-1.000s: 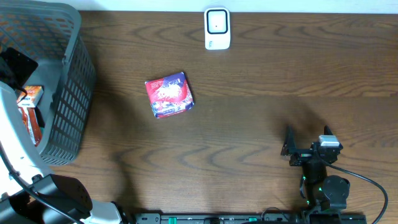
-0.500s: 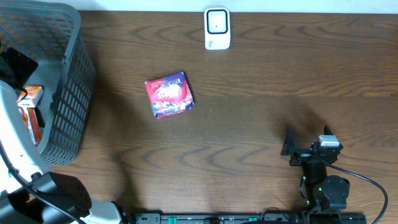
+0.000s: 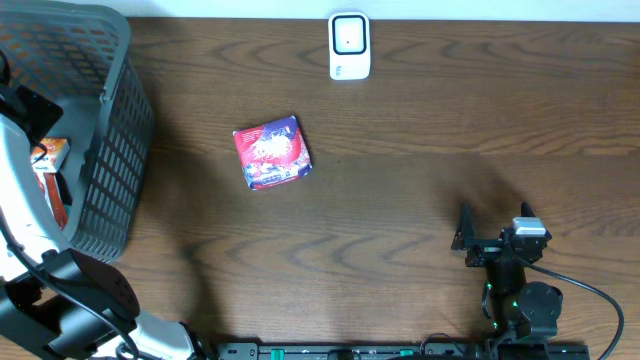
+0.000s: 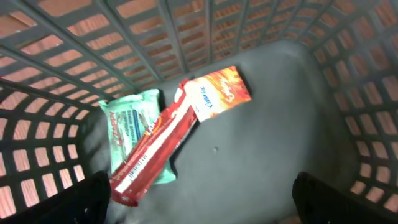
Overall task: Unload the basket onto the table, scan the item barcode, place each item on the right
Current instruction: 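Return the left gripper into the basket toward the red snack bar, then grasp the red-white snack bar with the left gripper and lift, then carry the red snack bar near the scanner and drop it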
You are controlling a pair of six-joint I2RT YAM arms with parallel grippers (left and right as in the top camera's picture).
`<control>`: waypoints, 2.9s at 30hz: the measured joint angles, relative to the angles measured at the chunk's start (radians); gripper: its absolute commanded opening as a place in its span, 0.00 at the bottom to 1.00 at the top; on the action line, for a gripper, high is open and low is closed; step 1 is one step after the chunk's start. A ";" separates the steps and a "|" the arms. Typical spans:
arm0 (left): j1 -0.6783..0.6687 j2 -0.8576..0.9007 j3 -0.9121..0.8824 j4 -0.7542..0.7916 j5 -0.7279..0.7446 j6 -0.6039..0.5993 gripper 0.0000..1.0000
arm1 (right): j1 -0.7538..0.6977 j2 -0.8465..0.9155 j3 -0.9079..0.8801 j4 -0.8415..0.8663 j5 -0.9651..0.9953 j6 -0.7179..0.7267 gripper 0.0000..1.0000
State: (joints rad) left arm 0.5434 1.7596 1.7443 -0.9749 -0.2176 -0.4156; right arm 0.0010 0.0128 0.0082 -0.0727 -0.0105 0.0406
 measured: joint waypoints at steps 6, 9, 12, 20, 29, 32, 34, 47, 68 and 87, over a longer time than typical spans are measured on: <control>0.000 0.068 0.000 -0.002 -0.027 0.000 0.94 | 0.000 0.000 0.000 0.000 0.000 0.000 0.99; 0.000 0.123 -0.002 -0.018 -0.047 0.003 0.94 | 0.000 0.000 0.000 0.000 0.000 0.000 0.99; 0.000 0.179 -0.008 -0.042 -0.066 0.005 0.94 | 0.000 0.000 0.000 0.000 0.000 0.000 0.99; 0.034 0.298 -0.017 -0.102 -0.082 0.013 0.94 | 0.000 0.000 0.000 0.000 0.000 0.000 0.99; 0.099 0.333 -0.045 -0.136 -0.089 0.024 0.80 | 0.000 0.000 0.000 0.000 0.000 0.000 0.99; 0.103 0.333 -0.068 -0.129 -0.090 0.032 0.79 | 0.000 0.000 0.000 0.000 0.000 0.000 0.99; 0.103 0.333 -0.078 -0.118 -0.075 0.040 0.79 | 0.000 0.000 0.000 0.000 0.000 0.000 0.99; 0.101 0.333 -0.135 -0.093 -0.012 0.089 0.08 | 0.000 0.000 0.000 0.000 0.000 0.000 0.99; 0.074 -0.036 -0.131 -0.013 0.277 0.102 0.07 | 0.000 0.000 0.000 0.000 0.000 0.000 0.99; -0.265 -0.570 -0.124 0.109 0.460 0.102 0.07 | 0.000 0.000 0.000 0.000 0.000 0.000 0.99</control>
State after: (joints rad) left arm 0.2787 1.1900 1.6199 -0.8661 0.2420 -0.3134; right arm 0.0010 0.0128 0.0082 -0.0727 -0.0105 0.0406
